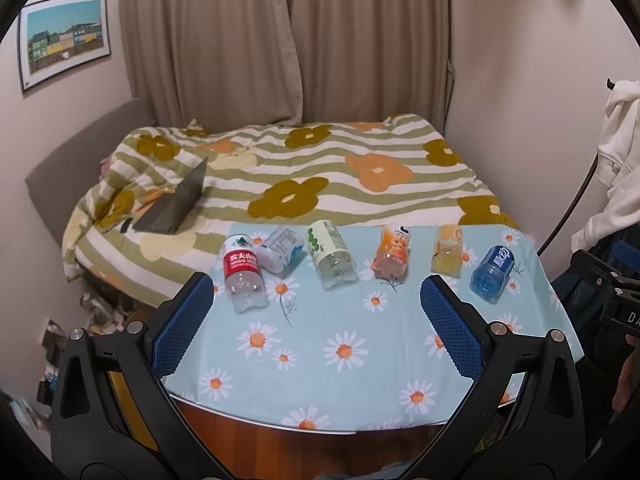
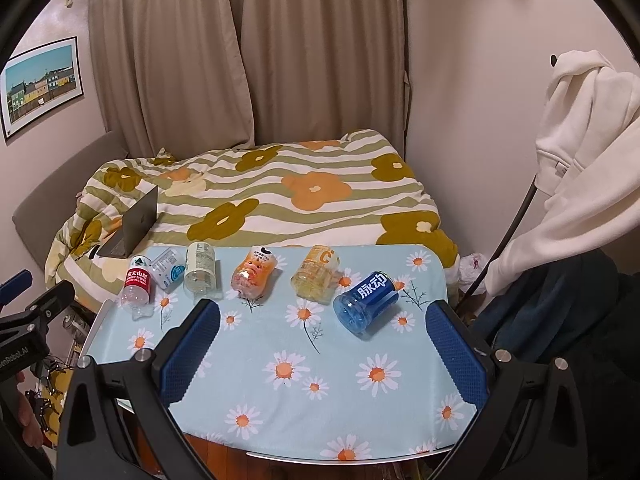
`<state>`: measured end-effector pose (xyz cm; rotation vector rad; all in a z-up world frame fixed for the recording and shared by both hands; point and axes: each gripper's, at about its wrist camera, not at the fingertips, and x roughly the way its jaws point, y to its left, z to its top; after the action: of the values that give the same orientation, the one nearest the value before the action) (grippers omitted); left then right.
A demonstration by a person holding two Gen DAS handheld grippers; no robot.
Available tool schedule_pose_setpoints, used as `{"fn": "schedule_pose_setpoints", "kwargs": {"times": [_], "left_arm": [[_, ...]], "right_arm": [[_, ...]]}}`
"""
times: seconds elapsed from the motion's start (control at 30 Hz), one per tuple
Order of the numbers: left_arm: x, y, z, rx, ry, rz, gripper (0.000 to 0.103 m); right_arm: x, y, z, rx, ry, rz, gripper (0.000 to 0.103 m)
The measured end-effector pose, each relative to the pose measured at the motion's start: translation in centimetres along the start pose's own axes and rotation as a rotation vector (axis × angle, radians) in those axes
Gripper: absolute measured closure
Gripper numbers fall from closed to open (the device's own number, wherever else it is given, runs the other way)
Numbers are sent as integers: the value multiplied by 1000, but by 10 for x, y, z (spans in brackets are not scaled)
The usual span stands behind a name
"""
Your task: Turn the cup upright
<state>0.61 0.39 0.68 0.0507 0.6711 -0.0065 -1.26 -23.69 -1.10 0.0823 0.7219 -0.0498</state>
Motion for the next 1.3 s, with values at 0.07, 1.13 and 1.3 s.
{"fn": "schedule_pose_setpoints", "kwargs": {"times": [0.07, 1.13, 1.3], "left_arm": [[0, 0, -1, 2, 0, 0, 0], [-4, 2, 2, -1, -5, 13, 0], [-4, 2, 2, 0, -5, 14, 0]], "right_arm": [[0, 0, 0, 1, 0, 3, 0], [-2, -1, 0, 6, -3, 7, 0], [-2, -1, 1, 6, -3, 7, 0]]}}
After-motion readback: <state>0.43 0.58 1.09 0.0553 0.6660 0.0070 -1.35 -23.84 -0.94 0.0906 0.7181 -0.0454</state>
